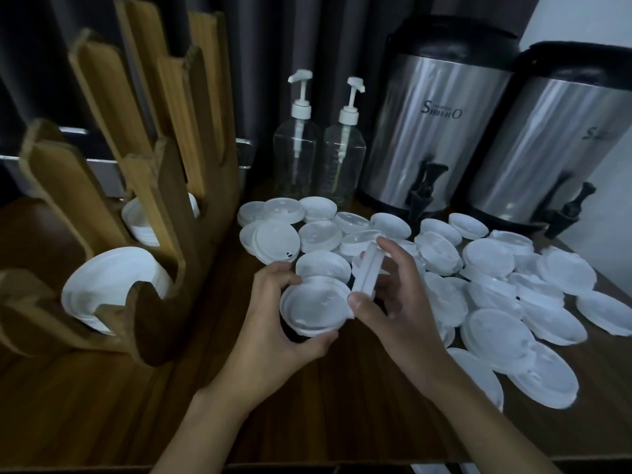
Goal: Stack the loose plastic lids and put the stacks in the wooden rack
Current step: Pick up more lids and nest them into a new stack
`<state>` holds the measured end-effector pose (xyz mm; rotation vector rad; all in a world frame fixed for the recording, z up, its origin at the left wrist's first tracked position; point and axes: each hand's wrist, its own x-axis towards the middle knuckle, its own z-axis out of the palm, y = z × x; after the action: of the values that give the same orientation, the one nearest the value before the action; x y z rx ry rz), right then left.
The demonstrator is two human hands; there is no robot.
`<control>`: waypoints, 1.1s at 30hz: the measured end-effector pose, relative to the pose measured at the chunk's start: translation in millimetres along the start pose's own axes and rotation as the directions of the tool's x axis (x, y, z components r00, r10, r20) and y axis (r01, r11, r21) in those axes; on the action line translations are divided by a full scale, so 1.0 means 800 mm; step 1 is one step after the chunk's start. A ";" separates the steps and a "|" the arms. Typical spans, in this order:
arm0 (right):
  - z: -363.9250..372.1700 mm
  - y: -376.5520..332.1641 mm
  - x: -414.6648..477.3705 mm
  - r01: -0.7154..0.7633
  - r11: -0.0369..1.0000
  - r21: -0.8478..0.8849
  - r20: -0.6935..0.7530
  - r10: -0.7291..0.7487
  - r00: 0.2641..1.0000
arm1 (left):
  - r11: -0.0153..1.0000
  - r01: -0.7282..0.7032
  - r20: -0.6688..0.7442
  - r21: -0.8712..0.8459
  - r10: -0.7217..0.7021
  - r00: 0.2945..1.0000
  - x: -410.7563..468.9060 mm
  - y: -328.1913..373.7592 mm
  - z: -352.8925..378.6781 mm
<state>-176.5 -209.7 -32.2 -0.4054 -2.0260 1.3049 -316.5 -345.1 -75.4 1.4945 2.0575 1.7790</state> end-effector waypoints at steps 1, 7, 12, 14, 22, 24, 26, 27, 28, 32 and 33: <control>0.001 -0.001 0.001 0.005 1.000 0.018 -0.031 -0.004 1.000 | 1.000 0.010 0.003 0.003 -0.010 1.000 0.000 -0.001 0.000; 0.014 -0.003 0.006 0.023 0.988 0.154 -0.080 -0.010 0.997 | 0.998 0.007 0.045 0.057 -0.009 0.999 -0.001 -0.004 0.002; 0.028 0.004 0.004 -0.065 0.980 0.187 -0.013 0.069 0.998 | 0.994 0.058 0.023 -0.093 -0.056 0.998 -0.004 0.003 0.004; 0.028 0.006 0.003 -0.110 0.976 0.185 0.027 0.107 0.994 | 0.984 0.092 -0.012 -0.150 -0.095 0.995 -0.005 0.002 0.004; 0.022 -0.006 0.003 -0.152 0.987 -0.053 0.258 0.160 0.953 | 0.964 0.072 -0.114 -0.256 -0.104 0.988 -0.006 0.004 0.002; 0.019 -0.012 0.006 -0.156 0.986 -0.054 0.248 0.164 0.955 | 0.966 0.057 -0.115 -0.251 -0.088 0.989 -0.006 0.005 0.002; 0.015 -0.016 0.010 -0.142 0.985 -0.097 0.246 0.162 0.956 | 0.968 0.034 -0.118 -0.249 -0.065 0.991 -0.006 0.005 0.003; 0.013 -0.018 0.011 -0.138 0.983 -0.123 0.250 0.165 0.954 | 0.968 0.023 -0.118 -0.250 -0.054 0.991 -0.005 0.005 0.003; 0.011 -0.019 0.013 -0.135 0.980 -0.146 0.254 0.169 0.953 | 0.967 0.016 -0.117 -0.253 -0.046 0.992 -0.005 0.006 0.003; 0.003 -0.025 0.016 -0.093 0.970 -0.227 0.280 0.156 0.947 | 0.968 0.009 -0.086 -0.250 -0.031 0.996 -0.004 0.009 0.002; 0.001 -0.026 0.016 -0.109 0.968 -0.226 0.289 0.173 0.942 | 0.965 0.009 -0.071 -0.261 -0.028 0.997 -0.004 0.009 0.002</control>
<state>-184.3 -212.1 -9.4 -0.4753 -2.4464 1.3114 -309.0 -347.2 -71.9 1.3512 1.7721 2.0316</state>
